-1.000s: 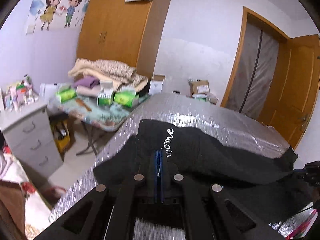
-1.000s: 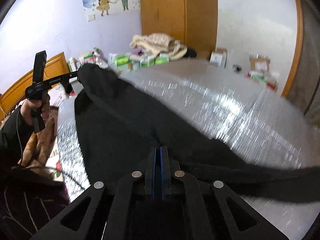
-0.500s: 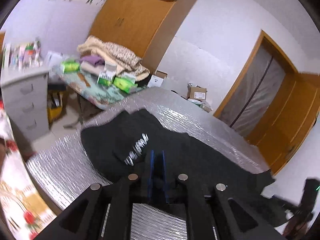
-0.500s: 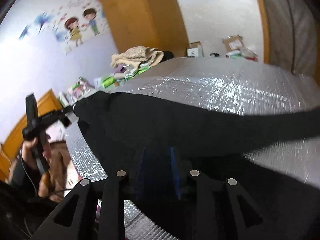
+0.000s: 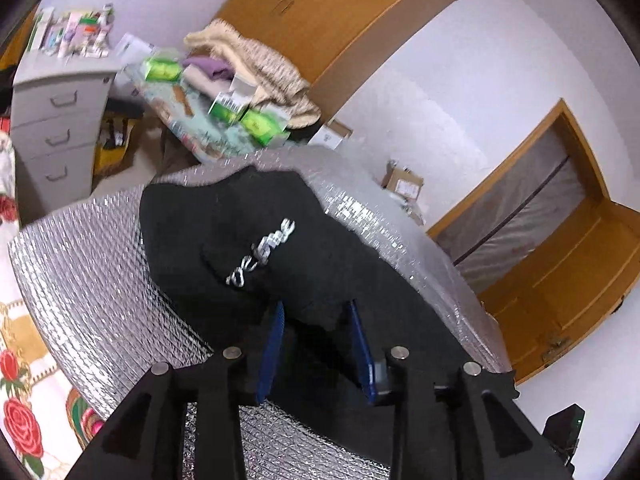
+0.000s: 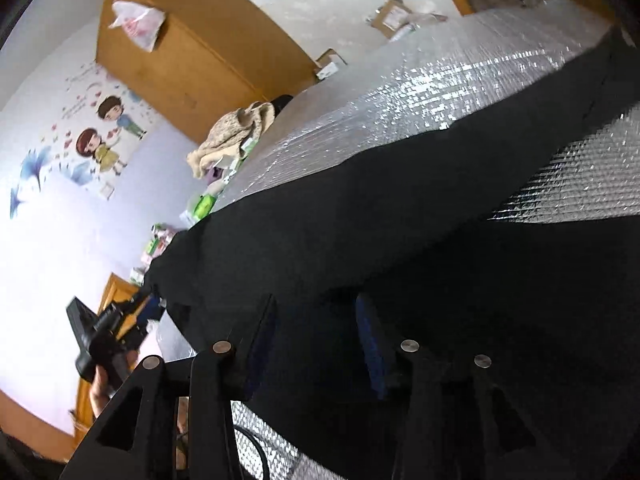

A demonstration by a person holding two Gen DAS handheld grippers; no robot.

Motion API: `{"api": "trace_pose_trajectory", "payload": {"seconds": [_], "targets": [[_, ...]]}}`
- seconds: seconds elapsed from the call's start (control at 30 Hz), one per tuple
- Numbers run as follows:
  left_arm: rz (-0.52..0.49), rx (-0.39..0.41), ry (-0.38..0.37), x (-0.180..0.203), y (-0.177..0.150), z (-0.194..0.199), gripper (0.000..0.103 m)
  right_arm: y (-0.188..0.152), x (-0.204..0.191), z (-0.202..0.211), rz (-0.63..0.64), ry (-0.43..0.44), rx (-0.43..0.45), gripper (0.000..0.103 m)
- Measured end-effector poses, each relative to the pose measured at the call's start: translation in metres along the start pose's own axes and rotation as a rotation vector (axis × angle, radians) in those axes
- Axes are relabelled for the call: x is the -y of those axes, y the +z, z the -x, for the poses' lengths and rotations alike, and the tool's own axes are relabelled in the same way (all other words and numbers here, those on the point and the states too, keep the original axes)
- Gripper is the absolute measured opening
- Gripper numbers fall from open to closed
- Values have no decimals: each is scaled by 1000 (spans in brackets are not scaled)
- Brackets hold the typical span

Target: Fold clothes

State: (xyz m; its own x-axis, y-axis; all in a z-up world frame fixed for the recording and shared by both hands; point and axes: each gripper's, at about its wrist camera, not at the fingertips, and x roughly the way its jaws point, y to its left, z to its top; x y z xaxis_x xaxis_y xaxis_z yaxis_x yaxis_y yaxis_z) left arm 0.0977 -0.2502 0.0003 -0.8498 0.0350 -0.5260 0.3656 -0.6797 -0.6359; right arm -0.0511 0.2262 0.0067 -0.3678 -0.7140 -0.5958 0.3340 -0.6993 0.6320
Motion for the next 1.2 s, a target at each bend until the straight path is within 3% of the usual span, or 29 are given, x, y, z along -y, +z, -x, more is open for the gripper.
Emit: {"api": "trace_pose_trajectory", "payload": {"seconds": [0.2,0.43,0.6,0.9,1.03,1.2], "targets": [[-11,-29,-11,1,2,-6,34,7,2,-2,-49,-5,-62,43],[-41,-21,-2,5,3,-7,34,12,-8,79,82,-74,-29,43],[-29,-30,-14,4,-1,-10,34,-6,-1,114,57,-109,1,43],[4,-11,-29,-3,4,-5,34,-12,7,26,-83,45,-87,44],[29,-15,-30,-7,8,-9,34,3,13,-1,-132,60,-87,44],[65,-8,-45,-8,12,-10,34,16,22,-7,-189,60,-53,44]]}}
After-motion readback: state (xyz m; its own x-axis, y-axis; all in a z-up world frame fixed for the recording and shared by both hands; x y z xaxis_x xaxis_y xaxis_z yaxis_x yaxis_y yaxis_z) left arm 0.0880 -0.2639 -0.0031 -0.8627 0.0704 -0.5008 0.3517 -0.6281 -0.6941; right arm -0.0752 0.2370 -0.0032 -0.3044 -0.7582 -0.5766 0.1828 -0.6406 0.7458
